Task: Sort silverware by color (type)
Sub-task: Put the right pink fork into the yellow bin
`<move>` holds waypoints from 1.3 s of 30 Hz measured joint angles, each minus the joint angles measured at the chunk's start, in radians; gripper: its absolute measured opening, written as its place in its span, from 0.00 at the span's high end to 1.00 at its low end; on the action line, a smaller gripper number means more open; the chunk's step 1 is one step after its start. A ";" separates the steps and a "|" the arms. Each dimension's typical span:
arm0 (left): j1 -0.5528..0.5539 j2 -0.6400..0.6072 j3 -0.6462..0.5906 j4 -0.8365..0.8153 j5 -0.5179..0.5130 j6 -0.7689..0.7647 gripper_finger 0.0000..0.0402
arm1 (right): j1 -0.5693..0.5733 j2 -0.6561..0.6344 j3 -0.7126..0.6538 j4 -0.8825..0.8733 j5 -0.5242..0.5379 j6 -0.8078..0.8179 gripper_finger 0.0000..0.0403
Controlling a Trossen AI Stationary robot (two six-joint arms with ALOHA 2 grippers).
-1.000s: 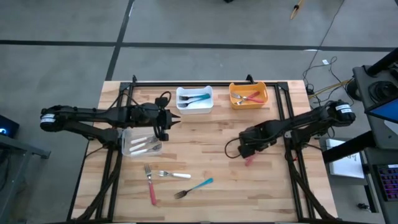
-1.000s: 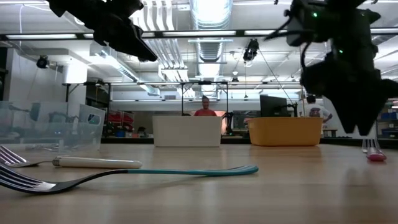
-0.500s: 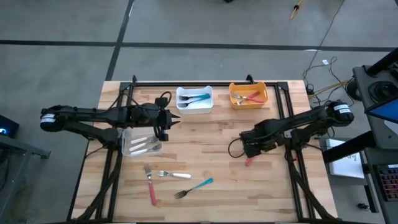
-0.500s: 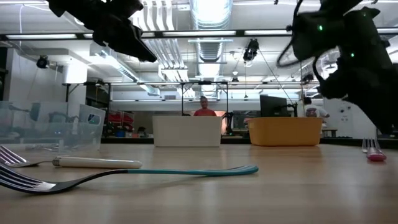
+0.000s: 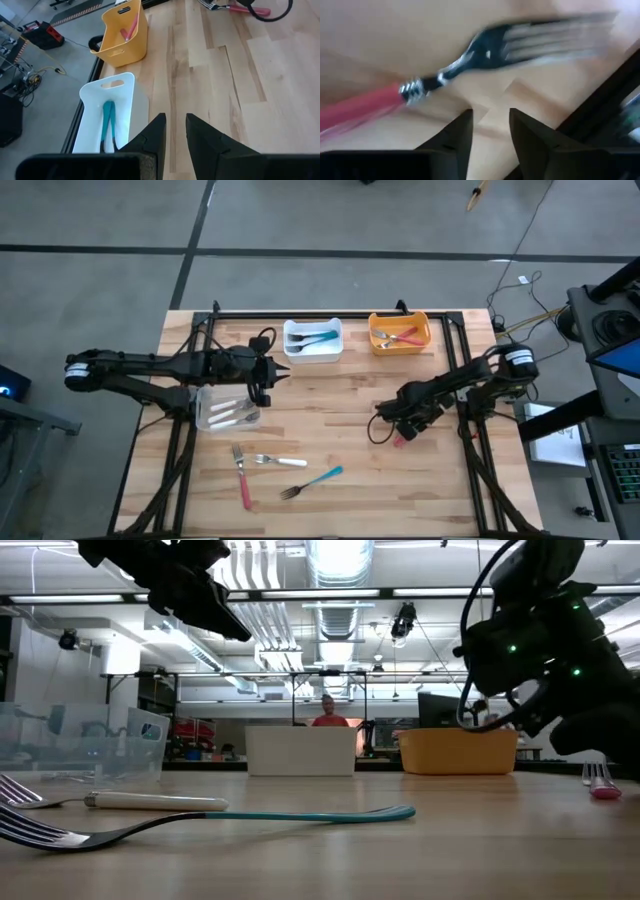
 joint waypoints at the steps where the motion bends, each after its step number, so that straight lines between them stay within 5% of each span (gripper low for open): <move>1: 0.000 0.000 0.000 0.000 0.000 0.000 0.86 | -0.002 0.008 0.009 -0.002 0.028 -0.016 0.71; 18: 0.000 0.001 0.000 0.026 -0.004 0.008 0.86 | -0.051 -0.001 0.281 0.045 0.432 -0.233 0.89; 21: 0.000 0.001 0.000 0.026 -0.004 0.008 0.86 | -0.072 -0.001 0.346 0.030 0.342 -0.233 0.89; 25: 0.000 0.001 0.000 0.026 -0.004 0.006 0.86 | -0.101 -0.002 0.400 0.003 0.093 -0.167 0.88; 30: 0.000 0.001 0.000 0.025 -0.004 0.006 0.86 | -0.094 -0.006 0.372 -0.003 -0.092 -0.127 0.79; 39: 0.000 0.001 0.000 0.025 -0.004 0.008 0.86 | -0.109 -0.017 0.209 0.084 -0.053 -0.113 0.58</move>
